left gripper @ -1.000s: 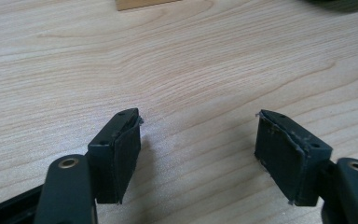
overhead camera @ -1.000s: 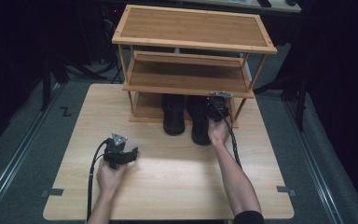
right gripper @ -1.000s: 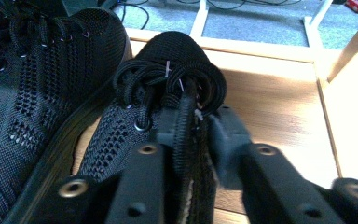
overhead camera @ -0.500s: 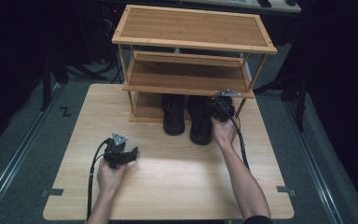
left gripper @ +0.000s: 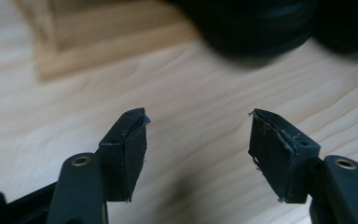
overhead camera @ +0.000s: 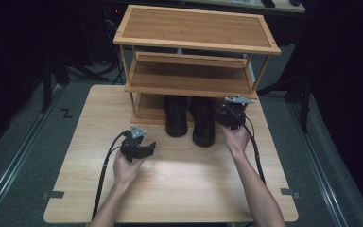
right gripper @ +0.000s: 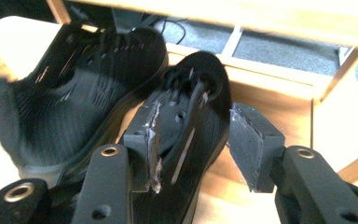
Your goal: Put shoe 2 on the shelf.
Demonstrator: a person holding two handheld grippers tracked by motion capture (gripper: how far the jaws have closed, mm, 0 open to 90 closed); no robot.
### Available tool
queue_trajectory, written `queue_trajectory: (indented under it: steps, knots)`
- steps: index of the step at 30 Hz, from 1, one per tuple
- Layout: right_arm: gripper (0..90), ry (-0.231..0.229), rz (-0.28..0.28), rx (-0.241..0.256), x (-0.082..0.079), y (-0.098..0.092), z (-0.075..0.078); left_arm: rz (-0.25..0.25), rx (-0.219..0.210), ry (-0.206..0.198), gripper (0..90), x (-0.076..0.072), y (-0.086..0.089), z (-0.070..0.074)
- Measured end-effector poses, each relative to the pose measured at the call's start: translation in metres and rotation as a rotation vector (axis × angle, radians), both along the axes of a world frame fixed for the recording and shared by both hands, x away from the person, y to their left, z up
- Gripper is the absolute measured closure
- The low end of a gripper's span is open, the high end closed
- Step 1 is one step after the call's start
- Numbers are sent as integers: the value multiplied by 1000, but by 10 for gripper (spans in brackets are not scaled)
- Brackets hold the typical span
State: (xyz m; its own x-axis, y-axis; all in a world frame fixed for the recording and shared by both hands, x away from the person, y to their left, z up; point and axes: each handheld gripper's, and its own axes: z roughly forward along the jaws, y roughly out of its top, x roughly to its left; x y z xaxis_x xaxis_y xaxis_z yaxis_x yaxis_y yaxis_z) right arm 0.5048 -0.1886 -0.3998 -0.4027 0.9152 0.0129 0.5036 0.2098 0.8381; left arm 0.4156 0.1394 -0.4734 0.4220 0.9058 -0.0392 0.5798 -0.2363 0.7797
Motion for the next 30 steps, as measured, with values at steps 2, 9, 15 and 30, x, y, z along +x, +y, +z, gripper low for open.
queue_trajectory:
  steps: [2,9,15,30]
  knots:
    - [536,-16,16,2,-8,-2,-1,-16,-4,-10,362,5,-9,7]
    - [529,-9,53,6,-36,-11,-8,-43,6,-20,353,23,-39,20]
    - [505,-2,97,11,-58,-10,-22,-34,-24,-29,354,36,-56,23]
    - [495,49,91,22,-46,19,-50,-11,-20,-2,399,64,-87,27]
